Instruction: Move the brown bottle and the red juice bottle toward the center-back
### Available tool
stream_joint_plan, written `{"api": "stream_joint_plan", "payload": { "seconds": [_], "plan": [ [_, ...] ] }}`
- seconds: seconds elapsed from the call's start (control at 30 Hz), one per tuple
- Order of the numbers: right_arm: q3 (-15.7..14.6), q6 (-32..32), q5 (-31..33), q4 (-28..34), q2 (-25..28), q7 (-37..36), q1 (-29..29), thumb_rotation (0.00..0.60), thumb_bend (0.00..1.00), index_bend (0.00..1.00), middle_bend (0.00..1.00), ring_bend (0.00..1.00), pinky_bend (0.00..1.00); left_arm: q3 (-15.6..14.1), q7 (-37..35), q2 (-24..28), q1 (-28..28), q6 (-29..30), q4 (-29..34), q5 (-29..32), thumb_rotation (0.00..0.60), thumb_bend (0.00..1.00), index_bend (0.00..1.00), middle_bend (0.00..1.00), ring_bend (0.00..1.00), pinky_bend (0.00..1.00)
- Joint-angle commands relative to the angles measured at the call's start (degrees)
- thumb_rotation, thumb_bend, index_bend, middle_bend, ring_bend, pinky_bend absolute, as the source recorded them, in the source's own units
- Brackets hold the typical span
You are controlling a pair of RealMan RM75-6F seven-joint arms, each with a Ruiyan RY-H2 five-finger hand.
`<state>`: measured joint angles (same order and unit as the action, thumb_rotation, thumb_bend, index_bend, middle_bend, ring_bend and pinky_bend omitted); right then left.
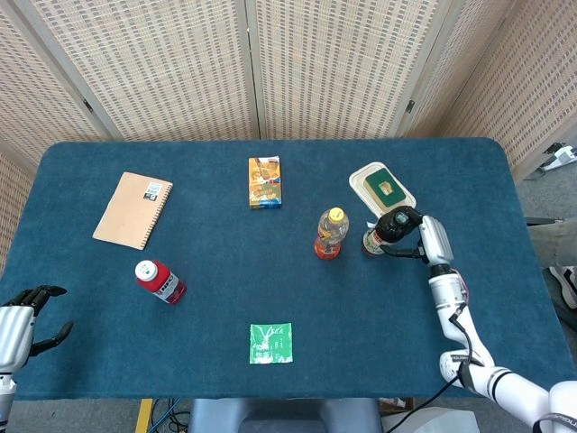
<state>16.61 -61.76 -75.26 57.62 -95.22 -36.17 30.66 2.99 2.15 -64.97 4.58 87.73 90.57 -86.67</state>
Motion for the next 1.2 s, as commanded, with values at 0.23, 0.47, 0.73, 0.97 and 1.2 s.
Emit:
{"api": "stream_joint_plan", "payload": {
  "seconds": [0.23, 0.47, 0.73, 0.97, 1.2],
  "plan": [
    [0.20, 2.06, 0.80, -2.21, -1.05, -2.31, 1.00, 0.600, 0.11, 0.48, 0.59, 0.49, 0.52, -0.09, 0.06, -0.14, 0.07, -0.30, -0.10, 0.08, 0.600, 0.21, 0.35, 0.37, 0.36, 0.55],
    [-0.37, 2.40, 0.58, -2.98, -1.46, -1.81, 1.24, 0.600, 0.11, 0.47, 0.59, 0.49, 0.52, -0.13, -0.03, -0.12, 0.04, -0.27, -0.09, 0.01, 0.600, 0.21, 0.35, 0.37, 0.36, 0.55],
    [-0.44, 2.59, 0.84, -3.47, -1.83, -0.75, 1.55, 0.600, 0.11, 0.47, 0.59, 0.49, 0.52, -0.14, -0.35, 0.04, -0.01, -0.33, 0.05, 0.08, 0.600, 0.21, 0.35, 0.37, 0.36, 0.55],
    [-0.74, 3.09, 0.90, -3.41, -1.59, 0.02, 1.66, 0.600, 0.11, 0.47, 0.56, 0.49, 0.52, -0.23, -0.47, 0.08, 0.03, -0.50, 0.02, 0.03, 0.600, 0.21, 0.35, 0.37, 0.36, 0.55],
    [-1.58, 3.78, 0.37, -3.95, -1.45, -0.02, 1.72, 0.600, 0.11, 0.47, 0.53, 0.46, 0.52, -0.38, -0.47, 0.06, 0.01, -0.68, -0.02, 0.03, 0.600, 0.21, 0.35, 0.37, 0.36, 0.55]
  ]
}}
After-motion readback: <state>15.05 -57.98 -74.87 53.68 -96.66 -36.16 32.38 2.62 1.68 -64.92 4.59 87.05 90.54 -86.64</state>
